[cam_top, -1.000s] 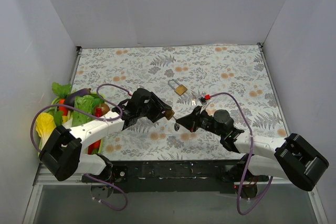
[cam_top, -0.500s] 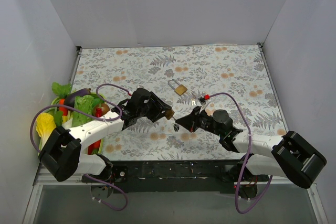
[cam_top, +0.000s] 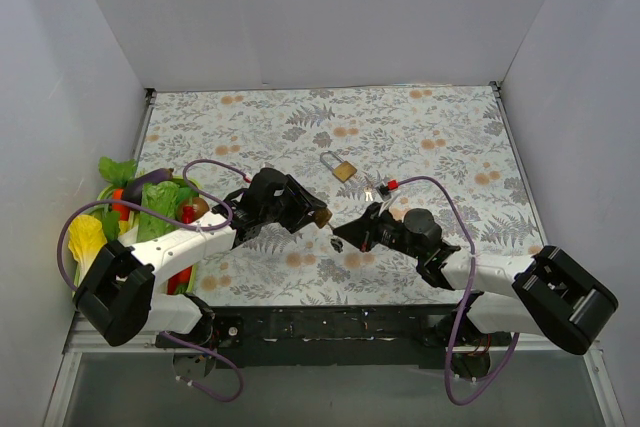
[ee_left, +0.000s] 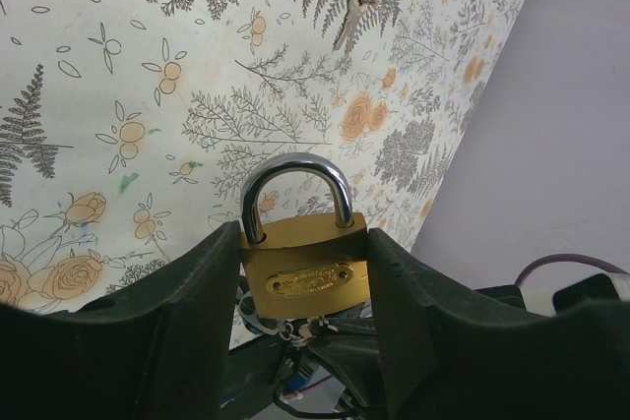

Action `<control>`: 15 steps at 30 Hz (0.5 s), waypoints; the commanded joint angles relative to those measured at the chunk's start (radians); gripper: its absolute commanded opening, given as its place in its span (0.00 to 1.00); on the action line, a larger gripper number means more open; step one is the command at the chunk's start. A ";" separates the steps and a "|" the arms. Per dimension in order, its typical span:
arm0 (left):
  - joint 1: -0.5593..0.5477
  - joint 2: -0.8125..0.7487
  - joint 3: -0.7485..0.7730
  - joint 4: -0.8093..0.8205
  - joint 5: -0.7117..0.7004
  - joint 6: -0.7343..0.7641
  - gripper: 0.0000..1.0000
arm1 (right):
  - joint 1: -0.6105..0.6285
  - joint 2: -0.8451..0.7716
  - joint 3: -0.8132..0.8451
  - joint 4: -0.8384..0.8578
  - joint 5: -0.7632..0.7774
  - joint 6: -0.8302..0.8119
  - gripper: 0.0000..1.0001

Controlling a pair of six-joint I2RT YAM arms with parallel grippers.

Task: Unlock with the key

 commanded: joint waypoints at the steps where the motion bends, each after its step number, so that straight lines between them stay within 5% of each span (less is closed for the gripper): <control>1: 0.002 -0.050 -0.007 0.036 0.012 -0.311 0.00 | 0.004 0.017 0.049 0.077 -0.003 0.005 0.01; 15: 0.004 -0.067 -0.014 0.047 -0.002 -0.319 0.00 | 0.004 0.015 0.035 0.080 0.088 0.051 0.01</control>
